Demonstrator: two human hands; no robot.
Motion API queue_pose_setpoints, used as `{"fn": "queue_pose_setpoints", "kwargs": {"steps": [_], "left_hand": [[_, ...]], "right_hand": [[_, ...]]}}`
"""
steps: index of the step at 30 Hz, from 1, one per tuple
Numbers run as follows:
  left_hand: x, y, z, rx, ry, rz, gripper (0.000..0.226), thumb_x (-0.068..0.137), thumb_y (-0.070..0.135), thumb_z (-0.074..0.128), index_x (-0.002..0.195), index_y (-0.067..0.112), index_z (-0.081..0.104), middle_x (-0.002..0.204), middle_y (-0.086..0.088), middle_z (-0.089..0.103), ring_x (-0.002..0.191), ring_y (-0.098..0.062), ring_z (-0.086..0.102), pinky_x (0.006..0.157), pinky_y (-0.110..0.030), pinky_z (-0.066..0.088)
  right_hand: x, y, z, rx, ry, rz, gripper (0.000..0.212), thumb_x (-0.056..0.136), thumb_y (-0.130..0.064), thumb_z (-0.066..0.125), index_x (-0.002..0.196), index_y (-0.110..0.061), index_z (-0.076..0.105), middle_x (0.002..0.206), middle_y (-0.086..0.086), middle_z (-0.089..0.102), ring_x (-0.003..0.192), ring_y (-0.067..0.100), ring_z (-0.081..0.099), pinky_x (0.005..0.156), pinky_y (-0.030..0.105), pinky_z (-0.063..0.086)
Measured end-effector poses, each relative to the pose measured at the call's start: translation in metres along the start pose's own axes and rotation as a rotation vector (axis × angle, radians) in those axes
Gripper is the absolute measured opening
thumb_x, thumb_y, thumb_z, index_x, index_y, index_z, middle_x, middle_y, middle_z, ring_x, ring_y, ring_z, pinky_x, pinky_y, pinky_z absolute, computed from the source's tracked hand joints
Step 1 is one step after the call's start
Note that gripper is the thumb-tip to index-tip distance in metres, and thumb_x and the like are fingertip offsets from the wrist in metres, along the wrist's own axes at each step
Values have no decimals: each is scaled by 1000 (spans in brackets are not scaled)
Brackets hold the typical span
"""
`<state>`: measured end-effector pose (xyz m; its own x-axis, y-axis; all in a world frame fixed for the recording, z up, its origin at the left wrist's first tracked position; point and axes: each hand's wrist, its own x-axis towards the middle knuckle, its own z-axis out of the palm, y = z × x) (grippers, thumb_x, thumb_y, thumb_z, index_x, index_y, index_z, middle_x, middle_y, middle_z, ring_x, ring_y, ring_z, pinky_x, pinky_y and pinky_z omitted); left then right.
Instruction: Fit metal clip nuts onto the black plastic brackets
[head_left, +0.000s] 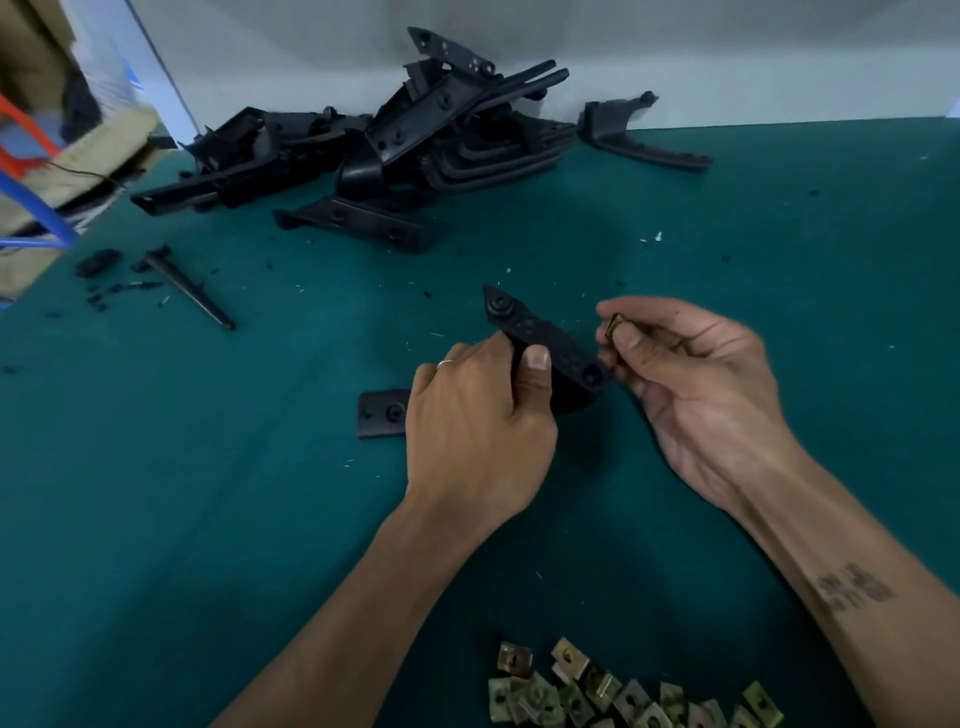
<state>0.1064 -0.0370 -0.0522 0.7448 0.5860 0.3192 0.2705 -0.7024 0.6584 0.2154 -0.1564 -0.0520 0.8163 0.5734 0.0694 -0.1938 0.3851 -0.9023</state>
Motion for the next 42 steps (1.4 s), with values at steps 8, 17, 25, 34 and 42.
{"fn": "queue_pose_setpoints", "kwargs": {"steps": [8, 17, 25, 34, 42], "left_hand": [[1, 0, -2, -64, 29, 27, 38, 95, 36, 45, 62, 29, 28, 57, 11, 39, 61, -15, 40, 65, -36, 24], [1, 1, 1, -12, 36, 64, 37, 95, 33, 46, 62, 32, 30, 56, 14, 38, 63, -5, 42, 82, -40, 28], [-1, 1, 0, 53, 24, 66, 37, 97, 33, 51, 64, 32, 33, 62, 14, 42, 70, -14, 44, 86, -41, 24], [0, 0, -1, 44, 0, 100, 23, 93, 38, 50, 76, 25, 57, 78, 11, 58, 81, -14, 54, 83, -39, 23], [0, -1, -2, 61, -12, 107, 24, 98, 37, 53, 83, 23, 65, 84, 9, 61, 87, -16, 57, 84, -40, 23]], "right_hand": [[-1, -5, -5, -64, -57, -22, 17, 76, -2, 71, 89, -10, 79, 77, 6, 69, 71, 15, 63, 63, 20, 48], [-2, -6, -3, -227, -50, -28, 9, 66, -25, 82, 68, -18, 77, 67, 3, 67, 57, 16, 54, 51, 22, 44], [-7, -3, -7, -734, -64, -328, 23, 96, -4, 67, 79, -20, 70, 64, 1, 66, 50, 4, 56, 52, 15, 44], [-12, -4, -11, -860, -16, -441, 17, 96, -9, 65, 82, -19, 68, 65, 7, 64, 52, 20, 58, 52, 38, 48], [-13, -5, -9, -862, -58, -443, 14, 94, -13, 64, 83, -20, 68, 62, -16, 61, 57, 10, 54, 59, 22, 43]]}}
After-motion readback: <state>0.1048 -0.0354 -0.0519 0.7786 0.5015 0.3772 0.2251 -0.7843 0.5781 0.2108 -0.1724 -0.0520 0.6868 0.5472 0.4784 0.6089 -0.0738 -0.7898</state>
